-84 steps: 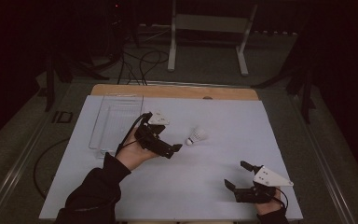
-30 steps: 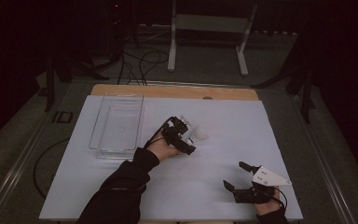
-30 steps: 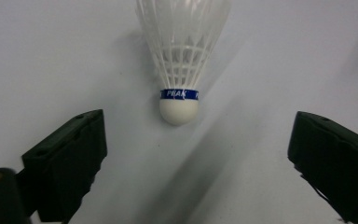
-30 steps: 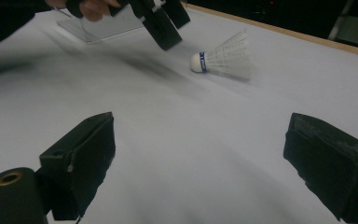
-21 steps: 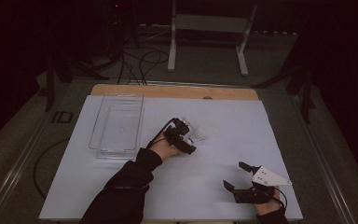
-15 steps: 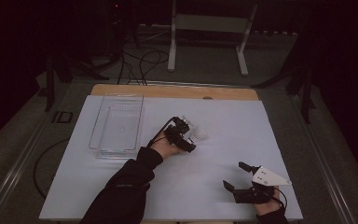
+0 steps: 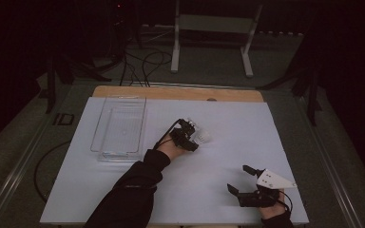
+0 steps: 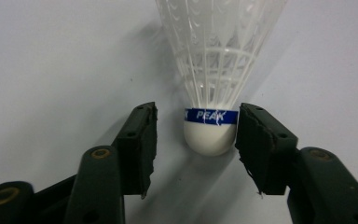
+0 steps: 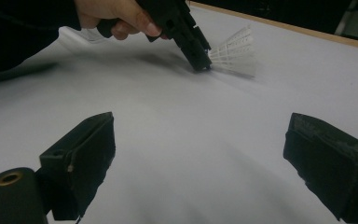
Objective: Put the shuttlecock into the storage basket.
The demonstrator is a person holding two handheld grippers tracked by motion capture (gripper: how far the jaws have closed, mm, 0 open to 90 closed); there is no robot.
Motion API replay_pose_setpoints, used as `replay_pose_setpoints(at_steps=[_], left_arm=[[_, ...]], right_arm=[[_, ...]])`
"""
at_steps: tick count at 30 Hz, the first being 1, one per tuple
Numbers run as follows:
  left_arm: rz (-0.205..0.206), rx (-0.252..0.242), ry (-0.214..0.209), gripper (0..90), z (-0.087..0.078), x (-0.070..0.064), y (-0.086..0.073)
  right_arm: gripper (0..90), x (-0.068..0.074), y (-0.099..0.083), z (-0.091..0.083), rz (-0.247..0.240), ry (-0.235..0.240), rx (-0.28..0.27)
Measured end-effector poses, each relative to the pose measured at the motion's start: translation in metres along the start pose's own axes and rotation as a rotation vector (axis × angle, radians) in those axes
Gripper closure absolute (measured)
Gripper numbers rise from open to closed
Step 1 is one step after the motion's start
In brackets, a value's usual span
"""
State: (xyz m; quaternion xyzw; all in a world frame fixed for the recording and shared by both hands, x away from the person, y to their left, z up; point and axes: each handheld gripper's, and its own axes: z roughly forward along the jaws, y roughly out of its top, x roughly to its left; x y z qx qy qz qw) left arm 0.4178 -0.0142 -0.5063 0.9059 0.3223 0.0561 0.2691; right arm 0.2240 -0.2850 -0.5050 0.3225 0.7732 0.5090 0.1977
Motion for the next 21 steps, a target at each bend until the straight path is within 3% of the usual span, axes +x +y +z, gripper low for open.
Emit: replay_pose_setpoints(at_steps=[5, 21], left_arm=[[0.012, 0.02, -0.012, 57.3, 0.003, -0.001, 0.004], [0.024, 0.095, 0.002, 65.6, 0.004, -0.003, 0.014]], right_arm=[[9.1, 0.0, 0.0, 0.0, -0.002, 0.001, 0.001], [9.2, -0.001, 0.0, 0.0, 0.002, -0.002, 0.007]])
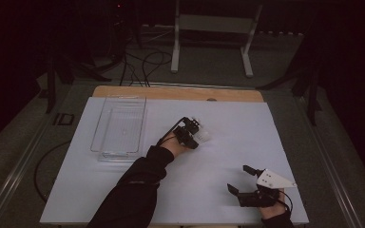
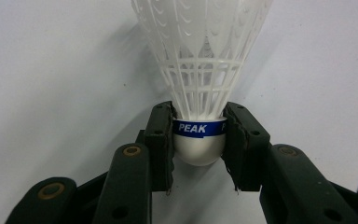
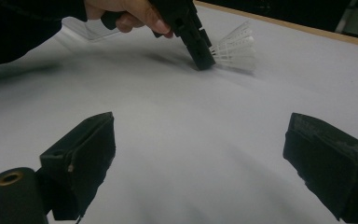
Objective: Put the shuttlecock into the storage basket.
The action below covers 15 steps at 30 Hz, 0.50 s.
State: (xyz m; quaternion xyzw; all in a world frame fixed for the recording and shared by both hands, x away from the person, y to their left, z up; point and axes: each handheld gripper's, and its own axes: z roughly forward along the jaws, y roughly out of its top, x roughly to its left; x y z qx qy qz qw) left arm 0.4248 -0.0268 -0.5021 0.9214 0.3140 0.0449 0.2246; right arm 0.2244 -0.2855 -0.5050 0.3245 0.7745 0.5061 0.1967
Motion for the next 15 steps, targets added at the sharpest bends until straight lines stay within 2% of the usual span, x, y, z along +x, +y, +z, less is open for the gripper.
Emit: replay_pose_setpoints(at_steps=[4, 15], left_arm=[[0.009, -0.005, -0.014, 65.9, -0.004, -0.003, 0.001], [0.052, 0.005, -0.016, 66.1, -0.024, -0.006, 0.003]], right_arm=[[9.2, 0.0, 0.0, 0.0, 0.0, 0.001, -0.003], [9.2, 0.0, 0.0, 0.0, 0.001, -0.004, -0.002]])
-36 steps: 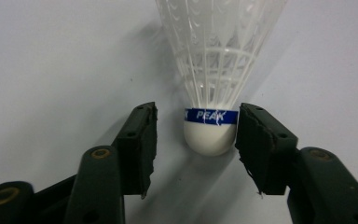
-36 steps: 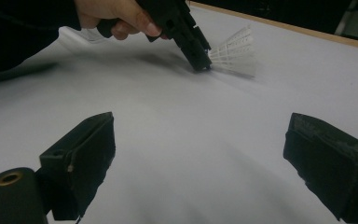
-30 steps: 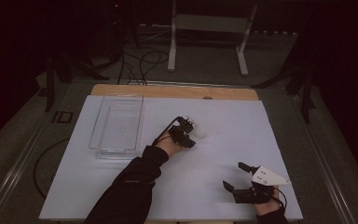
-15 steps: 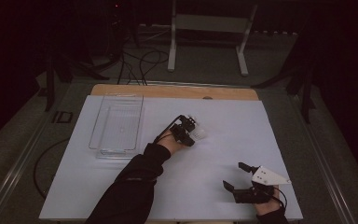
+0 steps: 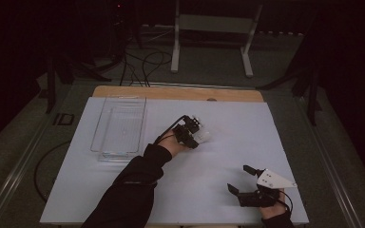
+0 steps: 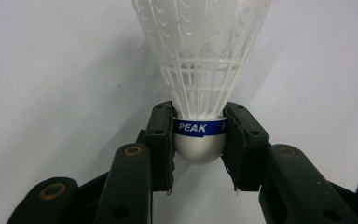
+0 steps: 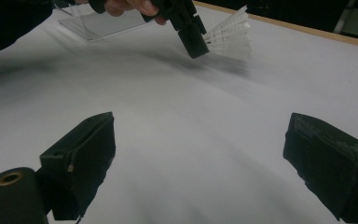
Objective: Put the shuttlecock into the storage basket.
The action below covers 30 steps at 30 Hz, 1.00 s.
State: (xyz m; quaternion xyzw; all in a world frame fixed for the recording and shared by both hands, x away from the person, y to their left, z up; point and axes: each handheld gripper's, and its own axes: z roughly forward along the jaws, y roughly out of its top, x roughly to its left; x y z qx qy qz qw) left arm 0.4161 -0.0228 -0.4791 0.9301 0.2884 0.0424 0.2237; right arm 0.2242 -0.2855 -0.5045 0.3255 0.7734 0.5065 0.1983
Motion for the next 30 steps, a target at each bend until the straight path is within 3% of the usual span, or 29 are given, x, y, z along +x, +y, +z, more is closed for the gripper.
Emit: replay_pose_setpoints(at_steps=[8, 12, 22, 24, 25, 30], left_arm=[[0.016, 0.004, -0.011, 66.1, -0.01, -0.002, -0.001], [0.019, -0.006, -0.028, 66.1, -0.029, -0.002, -0.001], [0.056, 0.026, -0.036, 66.1, -0.053, -0.004, -0.005], [0.073, 0.032, -0.052, 66.1, -0.057, -0.007, -0.006], [0.102, 0.048, -0.053, 66.1, -0.061, -0.01, -0.007], [0.135, 0.073, -0.063, 66.1, -0.068, -0.014, -0.011]], right_arm=[[9.2, 0.0, 0.0, 0.0, 0.002, -0.002, 0.001], [9.2, 0.0, 0.0, 0.0, 0.0, -0.005, 0.004], [9.2, 0.0, 0.0, 0.001, 0.001, -0.004, 0.006], [9.2, 0.0, 0.0, 0.001, 0.0, -0.005, 0.007], [9.2, 0.0, 0.0, 0.001, 0.002, -0.004, 0.006], [9.2, 0.0, 0.0, 0.001, 0.001, -0.007, 0.007]])
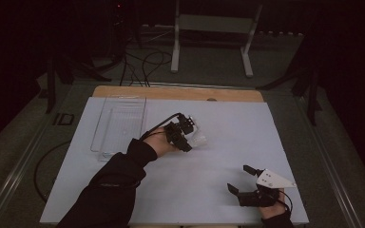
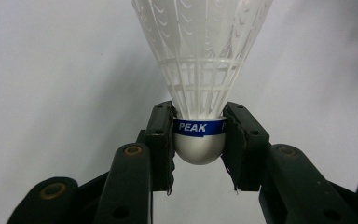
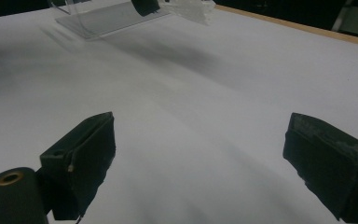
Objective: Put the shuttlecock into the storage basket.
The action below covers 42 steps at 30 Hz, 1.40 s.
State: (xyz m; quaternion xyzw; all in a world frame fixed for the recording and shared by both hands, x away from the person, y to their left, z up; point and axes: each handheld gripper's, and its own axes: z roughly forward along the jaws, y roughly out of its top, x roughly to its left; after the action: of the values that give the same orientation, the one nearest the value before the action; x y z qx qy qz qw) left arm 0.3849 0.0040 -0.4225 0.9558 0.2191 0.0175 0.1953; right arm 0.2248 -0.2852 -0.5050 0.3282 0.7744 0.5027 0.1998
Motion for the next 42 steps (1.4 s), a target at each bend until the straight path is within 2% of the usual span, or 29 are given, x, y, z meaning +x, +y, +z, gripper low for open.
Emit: replay_pose_setpoints(at_steps=[2, 5, 9, 12, 16, 23, 30, 42], left_arm=[[-0.008, -0.004, -0.014, 66.1, -0.003, 0.0, -0.002], [0.0, 0.001, -0.015, 66.1, -0.006, 0.0, -0.004], [0.027, 0.027, -0.04, 66.0, -0.01, -0.002, -0.008], [0.029, 0.029, -0.047, 66.0, -0.014, -0.003, -0.01], [0.027, 0.019, -0.04, 66.0, -0.018, -0.002, -0.013], [0.028, 0.016, -0.051, 65.9, -0.025, 0.001, -0.019], [0.044, 0.007, -0.055, 65.9, -0.039, 0.001, -0.022], [0.043, -0.008, -0.061, 65.9, -0.058, 0.005, -0.027]], right_arm=[[9.2, 0.0, 0.0, 0.0, 0.0, 0.0, -0.001], [9.2, 0.0, 0.0, 0.0, 0.002, 0.001, -0.002], [9.2, 0.0, 0.0, 0.0, 0.004, 0.002, 0.001], [9.2, 0.0, 0.0, 0.0, 0.001, 0.004, -0.003], [9.2, 0.001, 0.0, 0.0, -0.007, 0.009, -0.003], [9.2, 0.001, 0.0, -0.001, -0.006, 0.021, -0.017], [9.2, 0.002, 0.001, -0.001, -0.007, 0.021, -0.016], [9.2, 0.002, 0.001, -0.001, -0.013, 0.019, -0.02]])
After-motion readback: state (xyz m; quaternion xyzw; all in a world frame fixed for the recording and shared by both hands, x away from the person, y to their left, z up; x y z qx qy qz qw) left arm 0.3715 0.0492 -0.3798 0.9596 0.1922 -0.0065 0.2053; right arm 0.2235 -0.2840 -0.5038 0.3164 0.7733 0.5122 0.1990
